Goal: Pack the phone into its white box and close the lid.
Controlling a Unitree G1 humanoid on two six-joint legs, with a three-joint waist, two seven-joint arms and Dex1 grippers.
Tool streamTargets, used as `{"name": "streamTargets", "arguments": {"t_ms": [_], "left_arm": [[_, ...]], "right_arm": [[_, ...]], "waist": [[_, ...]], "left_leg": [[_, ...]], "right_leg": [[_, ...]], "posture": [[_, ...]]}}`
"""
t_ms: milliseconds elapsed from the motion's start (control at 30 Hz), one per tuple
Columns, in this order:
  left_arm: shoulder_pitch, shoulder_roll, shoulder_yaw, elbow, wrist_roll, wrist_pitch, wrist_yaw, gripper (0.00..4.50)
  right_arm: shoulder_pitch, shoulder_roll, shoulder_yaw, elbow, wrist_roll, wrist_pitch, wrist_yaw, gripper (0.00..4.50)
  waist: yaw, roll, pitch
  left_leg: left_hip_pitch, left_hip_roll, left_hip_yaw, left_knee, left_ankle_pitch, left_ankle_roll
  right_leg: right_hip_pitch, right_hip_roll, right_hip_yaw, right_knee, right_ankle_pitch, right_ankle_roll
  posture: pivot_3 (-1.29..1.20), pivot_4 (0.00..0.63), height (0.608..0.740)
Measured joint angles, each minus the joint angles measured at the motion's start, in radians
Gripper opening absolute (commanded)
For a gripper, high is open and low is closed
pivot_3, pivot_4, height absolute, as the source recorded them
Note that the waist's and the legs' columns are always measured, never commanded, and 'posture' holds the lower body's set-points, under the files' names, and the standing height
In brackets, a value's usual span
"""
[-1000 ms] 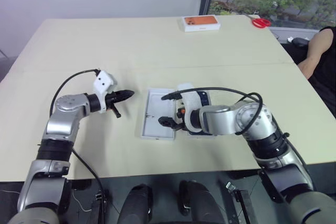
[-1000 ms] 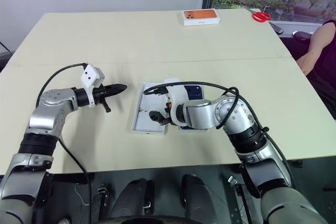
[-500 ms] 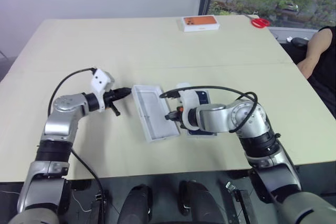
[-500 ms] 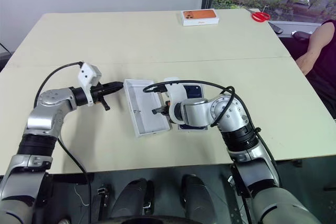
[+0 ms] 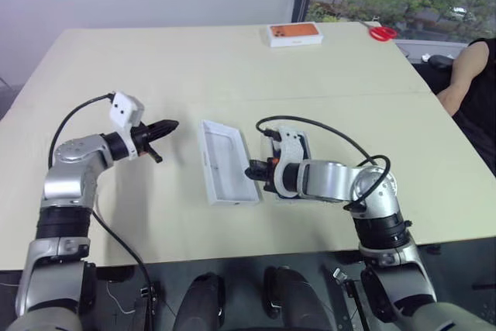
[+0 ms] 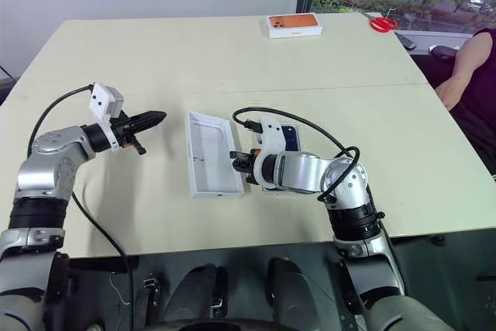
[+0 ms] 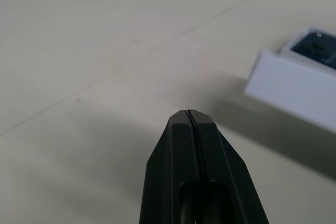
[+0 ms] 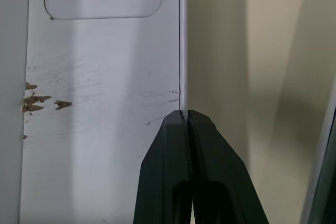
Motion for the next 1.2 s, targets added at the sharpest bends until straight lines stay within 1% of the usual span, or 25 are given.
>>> {"name": "streamTargets", "arguments": {"t_ms": [100, 200, 300, 500, 700, 767, 833, 867, 933, 967, 1067, 1200], "left_arm": [[0.053, 0.032, -0.047, -0.018, 0.028, -0.005, -0.051, 0.00], [0.103, 0.033, -0.116, -0.072, 0.037, 0.004, -0.107, 0.00], [0.105, 0.026, -0.141, -0.127, 0.036, 0.018, -0.121, 0.00], [0.076, -0.104, -0.194, -0.162, 0.041, 0.040, -0.071, 0.00], [0.067, -0.123, -0.197, -0.201, 0.033, 0.069, -0.078, 0.00], [0.067, -0.127, -0.197, -0.205, 0.027, 0.078, -0.080, 0.00], [0.068, -0.128, -0.197, -0.208, 0.025, 0.080, -0.083, 0.00], [0.068, -0.129, -0.197, -0.209, 0.024, 0.081, -0.084, 0.00], [0.069, -0.130, -0.197, -0.209, 0.024, 0.082, -0.087, 0.00], [0.069, -0.131, -0.197, -0.209, 0.023, 0.082, -0.089, 0.00], [0.070, -0.146, -0.201, -0.214, 0.022, 0.083, -0.090, 0.00], [0.072, -0.181, -0.219, -0.245, 0.012, 0.101, -0.084, 0.00]], "right_arm": [[0.019, -0.005, 0.004, 0.000, 0.056, -0.048, -0.034, 0.02], [0.022, -0.012, 0.017, 0.000, 0.093, -0.084, -0.052, 0.02], [0.022, -0.021, 0.039, 0.000, 0.112, -0.107, -0.056, 0.02], [0.021, -0.054, 0.071, 0.000, 0.116, -0.122, -0.053, 0.02], [0.001, -0.090, 0.095, -0.003, 0.088, -0.122, -0.036, 0.02], [-0.004, -0.094, 0.100, -0.011, 0.074, -0.119, -0.023, 0.61], [-0.012, -0.102, 0.110, -0.021, 0.049, -0.110, -0.006, 1.38], [-0.016, -0.107, 0.112, -0.023, 0.038, -0.108, 0.000, 1.95], [-0.028, -0.117, 0.113, -0.024, 0.017, -0.104, 0.009, 2.90], [-0.035, -0.120, 0.113, -0.026, 0.011, -0.102, 0.015, 3.49], [-0.071, -0.152, 0.118, -0.044, -0.030, -0.077, 0.032, 3.49], [-0.117, -0.267, 0.110, -0.082, -0.109, -0.019, 0.101, 3.49]], "waist": [[0.000, 0.000, 0.000], [0.003, 0.000, 0.000], [0.006, 0.000, 0.000], [0.005, 0.000, 0.000], [0.001, 0.000, 0.000], [0.003, 0.000, 0.000], [0.003, 0.000, 0.000], [0.004, 0.000, 0.000], [0.004, 0.000, 0.000], [0.004, 0.000, 0.000], [0.006, 0.000, 0.000], [0.009, 0.000, 0.000]], "left_leg": [[0.000, 0.000, 0.000, 0.000, 0.000, 0.000], [-0.001, 0.000, 0.000, 0.000, 0.000, 0.000], [-0.001, 0.000, 0.000, 0.000, 0.000, 0.000], [-0.001, 0.000, 0.001, 0.001, 0.000, 0.000], [0.000, 0.001, 0.000, 0.000, 0.000, 0.000], [0.000, 0.001, 0.000, 0.000, 0.000, 0.000], [0.000, 0.001, 0.000, 0.001, 0.000, 0.000], [0.000, 0.001, 0.000, 0.001, 0.000, 0.000], [0.000, 0.001, 0.000, 0.001, 0.000, 0.000], [0.000, 0.001, 0.000, 0.001, 0.000, 0.000], [0.000, 0.001, 0.000, 0.001, 0.000, 0.000], [-0.002, 0.000, 0.000, 0.001, 0.000, 0.000]], "right_leg": [[0.000, 0.000, 0.000, 0.000, 0.000, 0.000], [0.000, 0.000, 0.000, 0.000, 0.000, 0.000], [0.000, -0.001, 0.000, -0.001, 0.000, 0.000], [0.001, -0.001, 0.000, -0.001, 0.000, 0.000], [0.000, 0.001, 0.000, 0.000, 0.000, 0.000], [0.000, 0.001, 0.000, 0.000, 0.000, 0.000], [0.000, 0.001, 0.000, 0.000, 0.000, 0.000], [0.000, 0.001, 0.001, 0.000, 0.000, 0.000], [0.000, 0.001, 0.001, -0.001, 0.000, 0.000], [0.000, 0.001, 0.001, -0.001, 0.000, 0.000], [0.000, 0.001, 0.001, -0.001, 0.000, 0.000], [0.000, 0.000, 0.001, -0.002, 0.000, 0.000]], "posture": [[0.00, 0.150, 0.740], [0.00, 0.150, 0.740], [0.00, 0.150, 0.740], [0.00, 0.150, 0.740], [0.00, 0.150, 0.740], [0.00, 0.150, 0.740], [0.00, 0.150, 0.740], [0.00, 0.150, 0.740], [0.00, 0.150, 0.740], [0.00, 0.150, 0.740], [0.00, 0.150, 0.740], [0.00, 0.150, 0.740]]}}
